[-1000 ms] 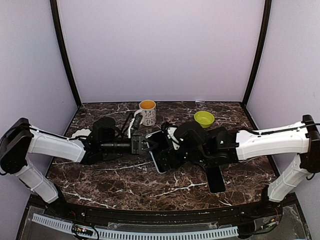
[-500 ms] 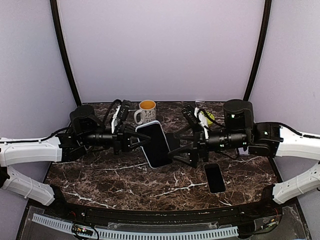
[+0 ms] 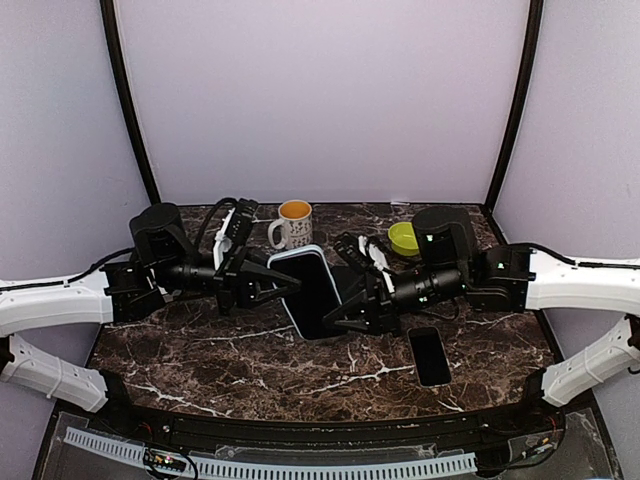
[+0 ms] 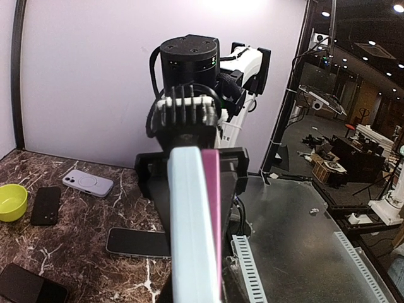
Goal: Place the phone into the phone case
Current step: Press the phone case against the phone.
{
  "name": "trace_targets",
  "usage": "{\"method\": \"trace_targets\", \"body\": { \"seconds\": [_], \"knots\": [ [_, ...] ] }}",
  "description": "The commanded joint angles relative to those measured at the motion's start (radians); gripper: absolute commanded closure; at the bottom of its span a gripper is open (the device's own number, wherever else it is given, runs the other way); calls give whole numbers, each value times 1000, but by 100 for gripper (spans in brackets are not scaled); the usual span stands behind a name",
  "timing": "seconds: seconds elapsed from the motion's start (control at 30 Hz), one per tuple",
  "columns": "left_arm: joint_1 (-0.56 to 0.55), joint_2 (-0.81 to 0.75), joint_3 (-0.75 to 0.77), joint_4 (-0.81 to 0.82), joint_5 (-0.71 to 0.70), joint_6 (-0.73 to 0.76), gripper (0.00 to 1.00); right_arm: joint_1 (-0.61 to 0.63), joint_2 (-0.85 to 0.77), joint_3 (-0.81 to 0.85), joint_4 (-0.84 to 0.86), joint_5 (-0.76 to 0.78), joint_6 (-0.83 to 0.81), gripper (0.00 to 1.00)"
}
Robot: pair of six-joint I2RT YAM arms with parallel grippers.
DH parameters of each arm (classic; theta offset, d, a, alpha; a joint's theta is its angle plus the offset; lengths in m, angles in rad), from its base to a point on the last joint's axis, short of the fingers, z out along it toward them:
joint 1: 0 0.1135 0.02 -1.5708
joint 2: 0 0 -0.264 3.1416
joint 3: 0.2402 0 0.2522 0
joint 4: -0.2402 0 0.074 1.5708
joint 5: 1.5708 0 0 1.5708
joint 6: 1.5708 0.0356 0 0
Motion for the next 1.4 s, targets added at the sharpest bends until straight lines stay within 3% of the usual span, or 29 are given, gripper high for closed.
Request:
{"method": "trace_targets", "body": {
  "seconds": [0.0,0.07,0.17,0.23,0.33,0.4,0.6,0.67,0.77,0.83,1.0,1.07,1.17,1.3,1.33,1.37],
  "knots": [
    [-8,-36,54,48,17,23,100,-1,3,37,64,-25,6,86],
    [-8,-36,58,48,11,21,100,-1,-3,39,62,-13,5,100],
    [-8,-36,64,34,-13,17,100,-2,-20,44,67,3,5,100],
    [-9,-34,64,26,-35,17,88,-2,-33,50,75,16,4,100],
    [-10,-30,61,15,-80,17,55,-1,-56,65,92,36,3,100],
    [-13,-26,60,-1,-115,27,44,-2,-74,69,136,40,3,100],
    [-63,-18,37,-2,-197,68,41,-1,-117,65,224,44,11,100],
    [-85,-16,27,18,-211,80,43,-2,-123,63,243,41,14,100],
    [-106,-6,24,40,-226,78,58,-2,-121,67,250,35,18,100],
    [-114,5,27,53,-227,76,63,-1,-118,68,252,30,22,100],
    [-147,43,55,59,-217,87,67,-2,-120,64,267,24,32,100],
    [-153,53,62,54,-220,93,82,-2,-124,64,272,16,34,100],
    [-156,51,61,54,-235,97,98,-2,-125,68,262,6,32,100],
    [-158,41,54,57,-253,102,100,-4,-117,80,224,-11,20,100],
    [-158,39,54,57,-254,103,100,-3,-116,82,209,-12,13,99],
    [-158,35,53,59,-257,103,100,-3,-116,84,189,-12,4,85]
  ]
}}
